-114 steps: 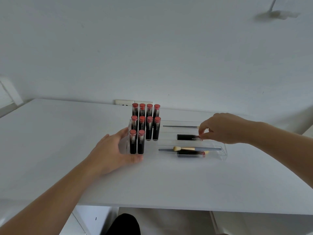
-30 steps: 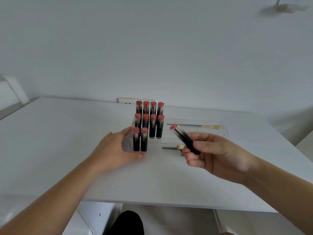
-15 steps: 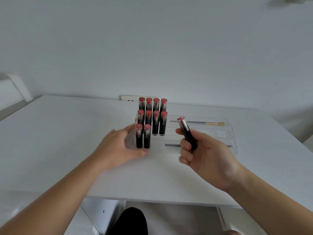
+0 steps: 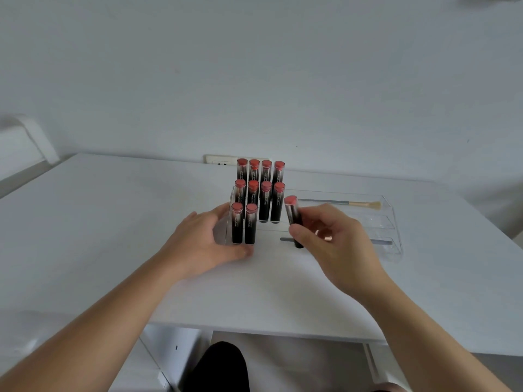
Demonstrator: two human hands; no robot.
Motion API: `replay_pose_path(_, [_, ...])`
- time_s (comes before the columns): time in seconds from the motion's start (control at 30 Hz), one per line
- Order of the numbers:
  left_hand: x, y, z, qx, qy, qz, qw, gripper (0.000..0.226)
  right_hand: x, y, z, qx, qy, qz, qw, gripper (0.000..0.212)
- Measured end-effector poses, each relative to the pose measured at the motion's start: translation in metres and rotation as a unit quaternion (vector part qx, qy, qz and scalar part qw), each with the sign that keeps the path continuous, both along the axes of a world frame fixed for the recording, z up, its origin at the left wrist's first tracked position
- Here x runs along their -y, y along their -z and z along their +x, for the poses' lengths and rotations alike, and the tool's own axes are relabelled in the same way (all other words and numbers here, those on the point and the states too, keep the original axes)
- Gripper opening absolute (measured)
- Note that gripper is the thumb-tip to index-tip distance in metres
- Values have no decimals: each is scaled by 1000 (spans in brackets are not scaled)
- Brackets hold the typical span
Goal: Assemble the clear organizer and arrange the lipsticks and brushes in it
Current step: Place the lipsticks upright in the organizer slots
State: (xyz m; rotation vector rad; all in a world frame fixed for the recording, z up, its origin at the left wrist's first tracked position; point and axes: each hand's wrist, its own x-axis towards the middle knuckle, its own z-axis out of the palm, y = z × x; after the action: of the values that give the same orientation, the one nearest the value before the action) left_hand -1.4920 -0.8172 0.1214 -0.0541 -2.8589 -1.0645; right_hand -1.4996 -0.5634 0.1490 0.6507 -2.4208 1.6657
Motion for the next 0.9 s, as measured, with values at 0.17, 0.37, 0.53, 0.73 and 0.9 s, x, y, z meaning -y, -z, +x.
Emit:
replay_pose_path(0.17, [-2,-1,1,-8,-1,-5,1000,93,16,2,-8,-4,43,34,998,14])
replay_pose_path(0.37, [1,4,-1,-37,17,-2,999,85,29,11,-7,-44,85,105,990,31])
replay_pose_path(0.53, [1,5,-2,-22,4,-19,1000,96,35,15,-6,-75,98,149,981,34])
replay_pose_path(0.73, [1,5,-2,-37,10,-17,999,86,42,21,-7,-88,107,163,977,36])
replay_pose_path(0.9, [1,6,-2,-31,9,-20,999,92,43,26,-6,-113,111,155,975,31])
